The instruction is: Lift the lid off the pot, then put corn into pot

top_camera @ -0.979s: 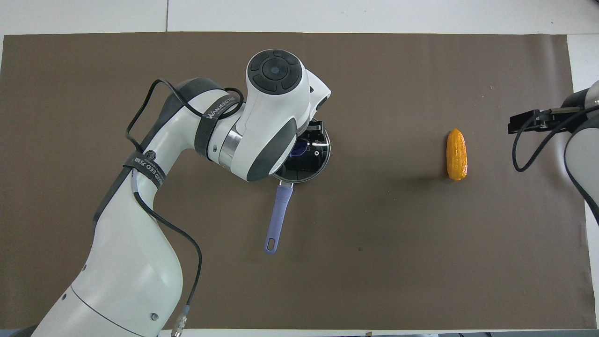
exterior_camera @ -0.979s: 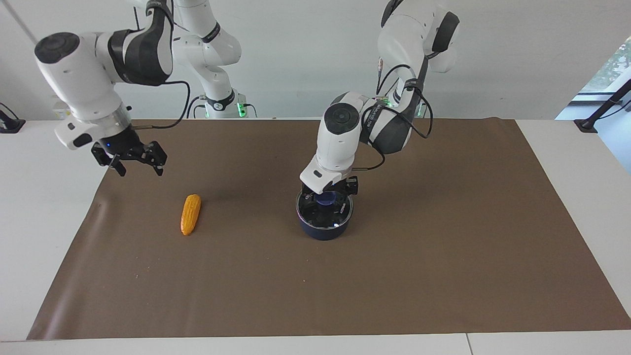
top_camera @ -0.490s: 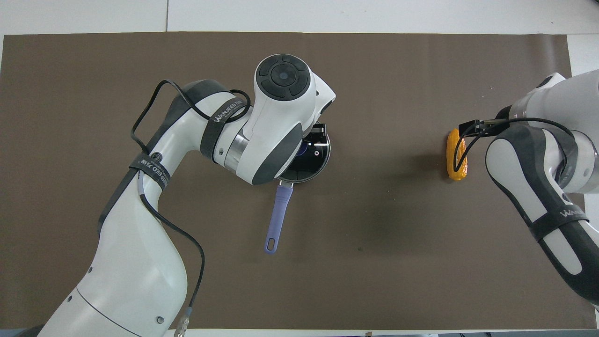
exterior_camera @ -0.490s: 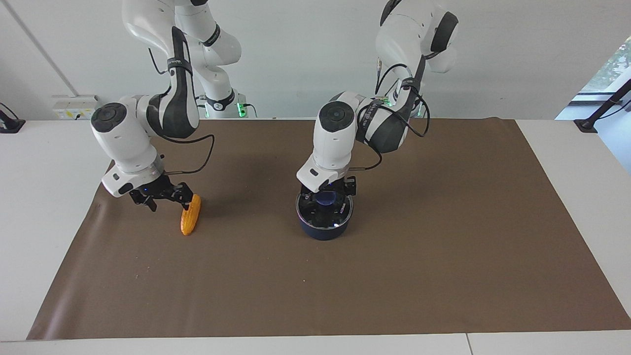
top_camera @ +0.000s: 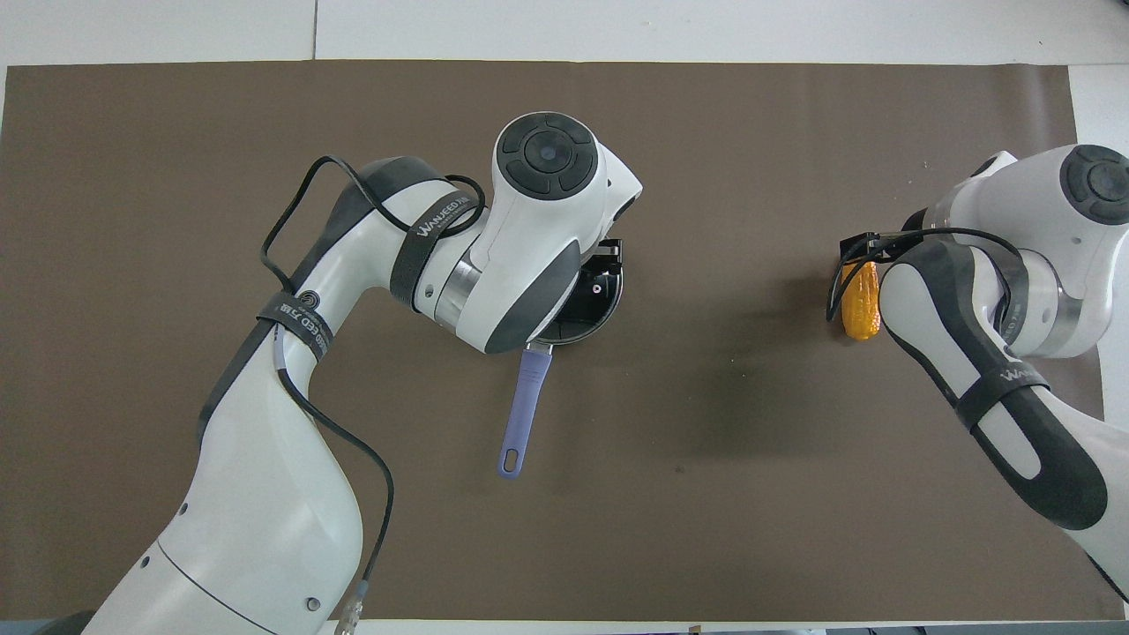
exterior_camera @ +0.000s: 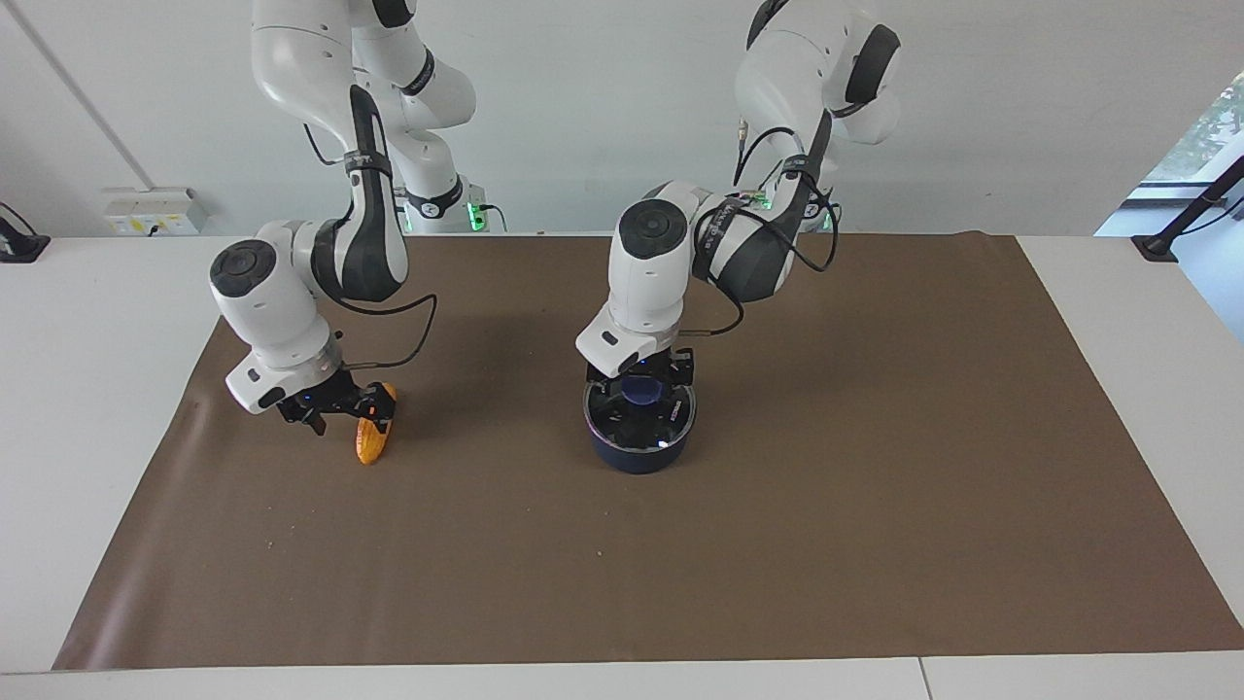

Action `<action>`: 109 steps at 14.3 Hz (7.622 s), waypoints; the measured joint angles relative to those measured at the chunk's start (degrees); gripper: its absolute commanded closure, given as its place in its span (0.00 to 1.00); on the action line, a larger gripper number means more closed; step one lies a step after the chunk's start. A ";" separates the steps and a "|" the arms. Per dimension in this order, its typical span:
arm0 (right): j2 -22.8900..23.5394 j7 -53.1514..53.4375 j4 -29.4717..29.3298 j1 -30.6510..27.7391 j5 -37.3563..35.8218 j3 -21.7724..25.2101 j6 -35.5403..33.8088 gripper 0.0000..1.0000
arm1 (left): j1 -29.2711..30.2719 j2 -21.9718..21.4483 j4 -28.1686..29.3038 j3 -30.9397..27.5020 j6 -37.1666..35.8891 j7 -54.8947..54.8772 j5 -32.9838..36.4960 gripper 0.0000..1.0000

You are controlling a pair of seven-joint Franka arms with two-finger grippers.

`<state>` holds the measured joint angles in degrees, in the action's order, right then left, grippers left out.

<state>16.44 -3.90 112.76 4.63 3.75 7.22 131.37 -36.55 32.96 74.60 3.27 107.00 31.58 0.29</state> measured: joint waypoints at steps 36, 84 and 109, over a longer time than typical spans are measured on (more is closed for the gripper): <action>8.67 27.67 -32.95 19.52 1.95 -3.04 -25.59 1.00 | 34.27 -12.04 4.42 -2.41 -13.18 -30.76 -1.81 1.00; -13.66 2.43 -21.60 -4.19 -4.49 -1.06 -41.36 0.00 | 34.64 -26.10 18.49 -1.55 -9.33 -33.52 0.69 0.00; -15.53 0.24 -20.15 -4.01 -4.47 2.13 -39.13 0.00 | 33.10 -36.98 24.25 -1.80 -14.70 -31.31 -0.66 0.00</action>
<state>0.91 -3.67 92.61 0.62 -0.72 9.36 92.24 -3.45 -4.02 98.86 1.47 92.30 0.27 -0.37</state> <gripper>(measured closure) 0.000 0.000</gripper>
